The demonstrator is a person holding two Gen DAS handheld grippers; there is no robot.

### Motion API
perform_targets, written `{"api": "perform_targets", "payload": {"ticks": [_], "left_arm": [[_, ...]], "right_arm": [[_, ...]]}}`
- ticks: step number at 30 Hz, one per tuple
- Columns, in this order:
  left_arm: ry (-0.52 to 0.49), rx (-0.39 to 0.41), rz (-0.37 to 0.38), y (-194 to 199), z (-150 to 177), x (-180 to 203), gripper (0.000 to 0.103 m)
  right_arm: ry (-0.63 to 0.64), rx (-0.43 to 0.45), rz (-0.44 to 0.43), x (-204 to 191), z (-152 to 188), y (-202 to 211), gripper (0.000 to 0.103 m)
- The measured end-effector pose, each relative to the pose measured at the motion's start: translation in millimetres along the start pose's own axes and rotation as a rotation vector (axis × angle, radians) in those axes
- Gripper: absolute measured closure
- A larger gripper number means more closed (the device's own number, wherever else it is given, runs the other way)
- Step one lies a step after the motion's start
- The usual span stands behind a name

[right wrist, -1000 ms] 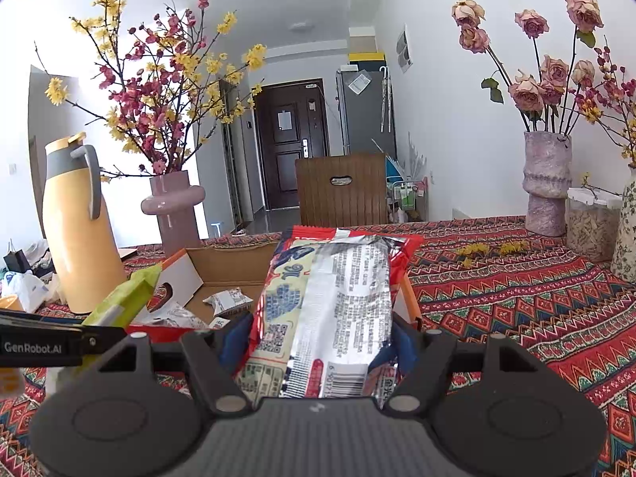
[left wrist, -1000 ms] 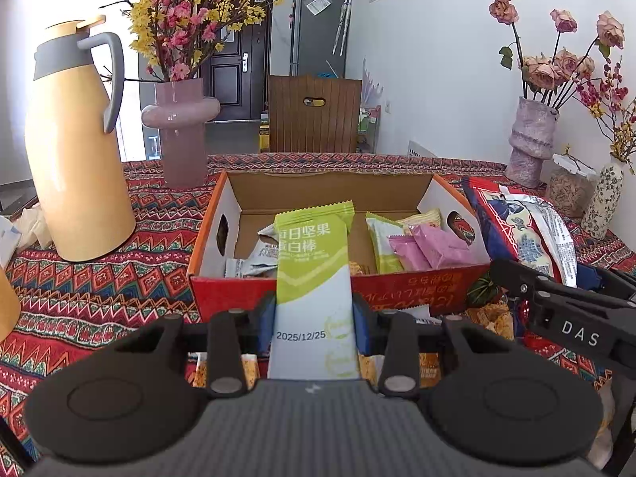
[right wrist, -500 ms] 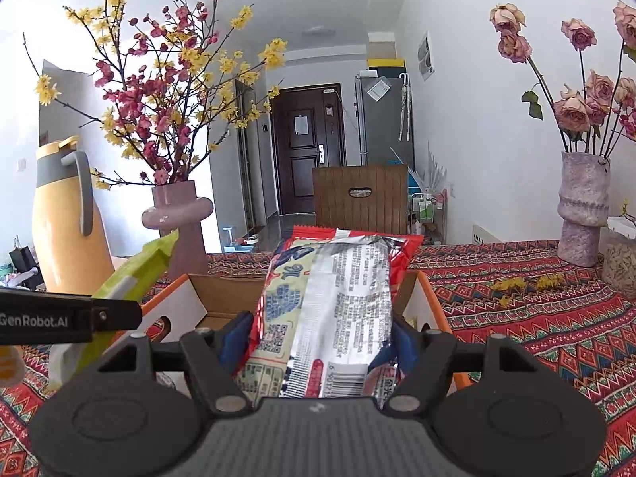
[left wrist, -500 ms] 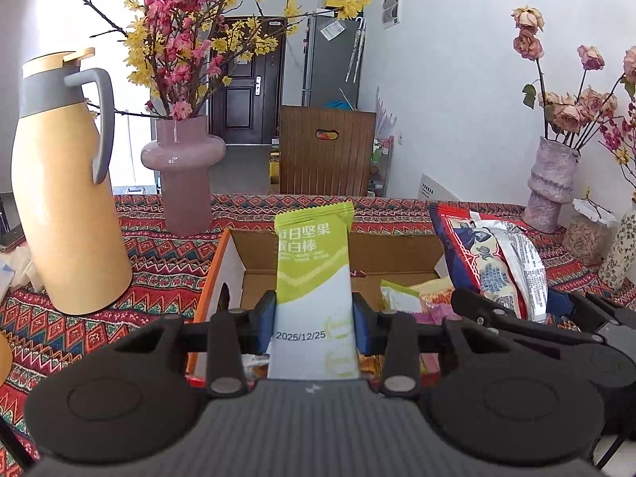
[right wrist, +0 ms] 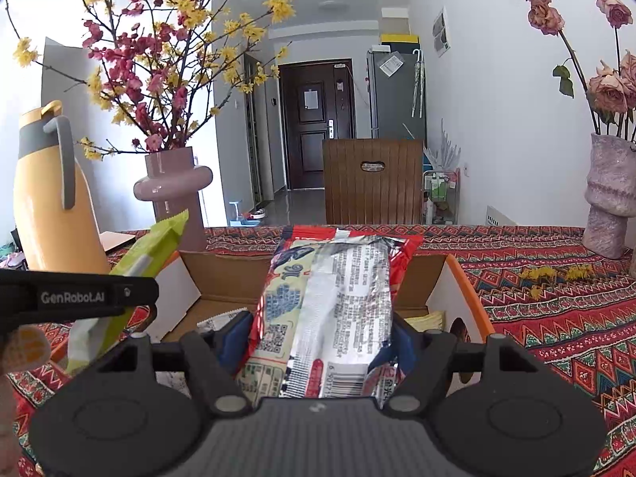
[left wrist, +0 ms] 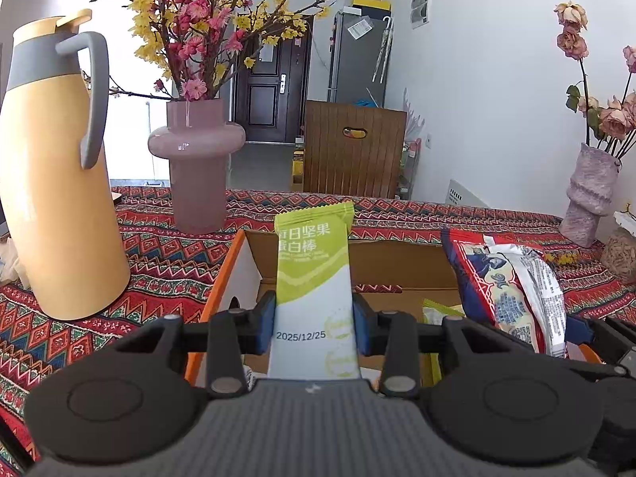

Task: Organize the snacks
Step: 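Lower both packets into the box and open both grippers, then move both open grippers back from the box to the snack pile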

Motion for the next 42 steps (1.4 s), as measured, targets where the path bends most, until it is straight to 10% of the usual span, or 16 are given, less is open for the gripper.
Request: {"api": "perform_targets", "payload": {"ticks": [7, 11, 15, 42], "left_arm": [[0.026, -0.006, 0.033, -6.3, 6.2, -12.9, 0.058], [0.053, 0.041, 0.029, 2.1, 4.4, -18.6, 0.018], [0.078, 0.073, 0.022, 8.2, 3.6, -21.9, 0.000], [0.020, 0.082, 0.010, 81.4, 7.8, -29.5, 0.000]], "right_arm": [[-0.007, -0.032, 0.010, 2.4, 5.4, -3.8, 0.027], [-0.038, -0.015, 0.036, 9.4, 6.8, 1.4, 0.002], [-0.068, -0.012, 0.054, 15.7, 7.9, 3.4, 0.000], [-0.062, 0.057, 0.066, 31.8, 7.3, 76.3, 0.000]]}}
Point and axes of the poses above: each gripper's, at about its wrist camera, not at the fingertips, and y roughly against the way its jaws point, x to its right, z to its underside, the point moved 2 cm from there along -y, roughly the way its jaws point, and after that the axes turned 11 degrees about y, right-handed, at the moved point
